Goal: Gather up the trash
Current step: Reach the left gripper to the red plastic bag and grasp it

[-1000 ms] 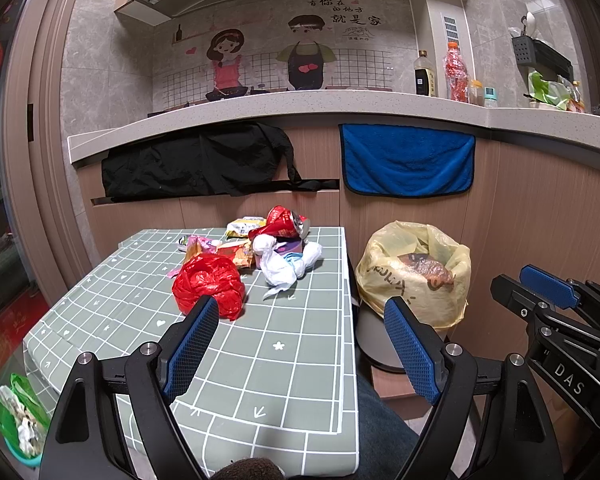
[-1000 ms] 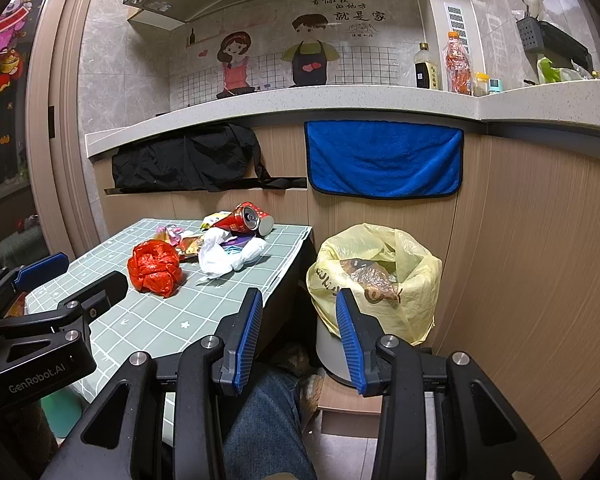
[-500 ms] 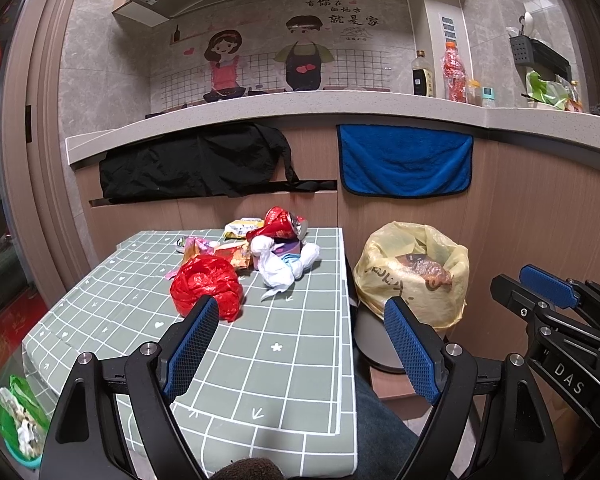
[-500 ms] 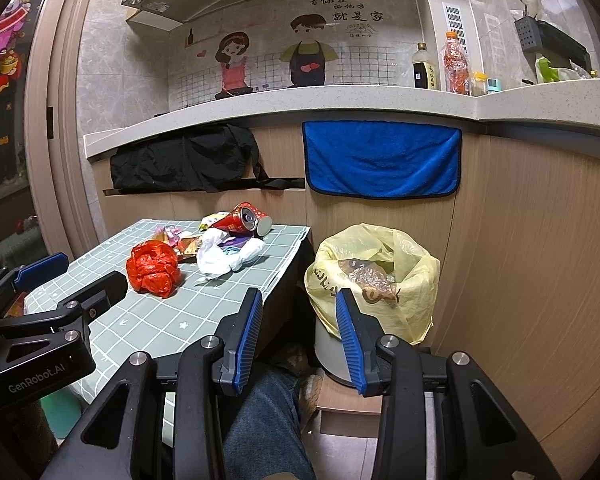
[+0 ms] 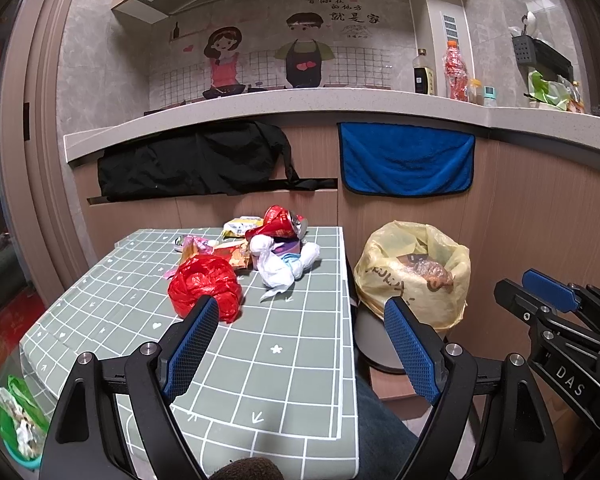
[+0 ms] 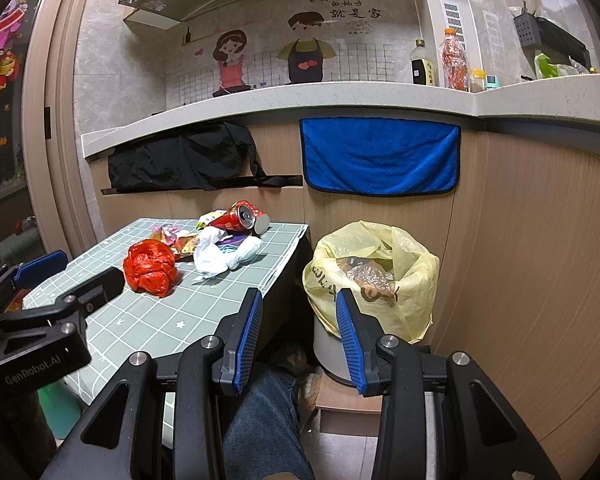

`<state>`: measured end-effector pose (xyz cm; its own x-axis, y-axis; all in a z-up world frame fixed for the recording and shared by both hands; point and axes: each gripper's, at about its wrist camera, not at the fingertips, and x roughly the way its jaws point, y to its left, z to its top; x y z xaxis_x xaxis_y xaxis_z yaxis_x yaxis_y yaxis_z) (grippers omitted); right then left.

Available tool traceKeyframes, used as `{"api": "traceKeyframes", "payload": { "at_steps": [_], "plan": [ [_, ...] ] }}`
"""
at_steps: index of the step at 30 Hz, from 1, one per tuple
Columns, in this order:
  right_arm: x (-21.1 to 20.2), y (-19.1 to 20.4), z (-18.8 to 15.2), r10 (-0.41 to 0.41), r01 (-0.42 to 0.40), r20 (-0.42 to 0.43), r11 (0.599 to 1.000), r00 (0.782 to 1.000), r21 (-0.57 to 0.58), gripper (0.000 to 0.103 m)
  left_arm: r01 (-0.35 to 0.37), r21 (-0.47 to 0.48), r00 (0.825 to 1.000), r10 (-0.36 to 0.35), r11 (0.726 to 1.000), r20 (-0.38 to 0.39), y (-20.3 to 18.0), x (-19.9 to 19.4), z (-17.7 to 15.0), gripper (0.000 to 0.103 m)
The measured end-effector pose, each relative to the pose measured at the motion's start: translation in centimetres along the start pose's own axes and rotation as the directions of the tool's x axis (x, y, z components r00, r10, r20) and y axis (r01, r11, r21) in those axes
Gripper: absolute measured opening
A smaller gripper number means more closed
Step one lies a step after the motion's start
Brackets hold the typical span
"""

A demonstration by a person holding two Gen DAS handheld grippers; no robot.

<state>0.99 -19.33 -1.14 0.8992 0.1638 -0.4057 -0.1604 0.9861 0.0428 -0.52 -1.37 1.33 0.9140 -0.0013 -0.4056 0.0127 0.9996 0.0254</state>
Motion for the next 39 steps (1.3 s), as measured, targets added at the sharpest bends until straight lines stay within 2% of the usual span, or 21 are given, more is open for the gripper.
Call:
{"api": "traceKeyframes", "payload": {
  "at_steps": [7, 12, 17, 20, 27, 34, 39],
  "plan": [
    [2.6, -0.4, 1.5, 0.001, -0.001, -0.018, 1.000, 1.000, -0.016, 0.036, -0.030, -0.025, 0.999, 0.030, 0.999, -0.027, 1.4, 2.6, 0.8, 0.084],
    [5.5, 0.3, 2.8, 0.028, -0.030, -0.040, 0.999, 0.999, -0.042, 0.036, -0.042, -0.048, 0.997, 0.039, 0.998, -0.059, 3.8, 6.4, 1.2, 0.084],
    [9.3, 2.0, 3.6, 0.052, -0.057, -0.056, 0.993, 0.997, -0.100, 0.036, -0.029, -0.076, 0.996, 0.022, 0.997, -0.083, 7.3, 10.7, 1.4, 0.084],
    [12.1, 3.1, 4.1, 0.074, -0.083, -0.078, 0.990, 0.994, -0.118, 0.036, -0.013, -0.125, 0.993, -0.002, 0.992, -0.121, 10.2, 13.3, 1.7, 0.084],
    [17.2, 4.4, 4.5, 0.117, -0.129, -0.129, 0.988, 0.985, -0.083, 0.036, -0.010, -0.242, 0.985, -0.033, 0.970, -0.171, 16.0, 18.0, 2.0, 0.084],
    [20.8, 5.8, 4.2, 0.159, -0.177, -0.207, 0.982, 0.965, -0.068, 0.036, -0.011, -0.340, 0.965, -0.079, 0.940, -0.251, 18.5, 23.5, 1.5, 0.084],
    [21.7, 6.0, 4.1, 0.145, -0.166, -0.220, 0.983, 0.965, -0.079, 0.036, -0.020, -0.345, 0.949, -0.090, 0.938, -0.301, 18.6, 25.9, 1.0, 0.082]
  ]
}}
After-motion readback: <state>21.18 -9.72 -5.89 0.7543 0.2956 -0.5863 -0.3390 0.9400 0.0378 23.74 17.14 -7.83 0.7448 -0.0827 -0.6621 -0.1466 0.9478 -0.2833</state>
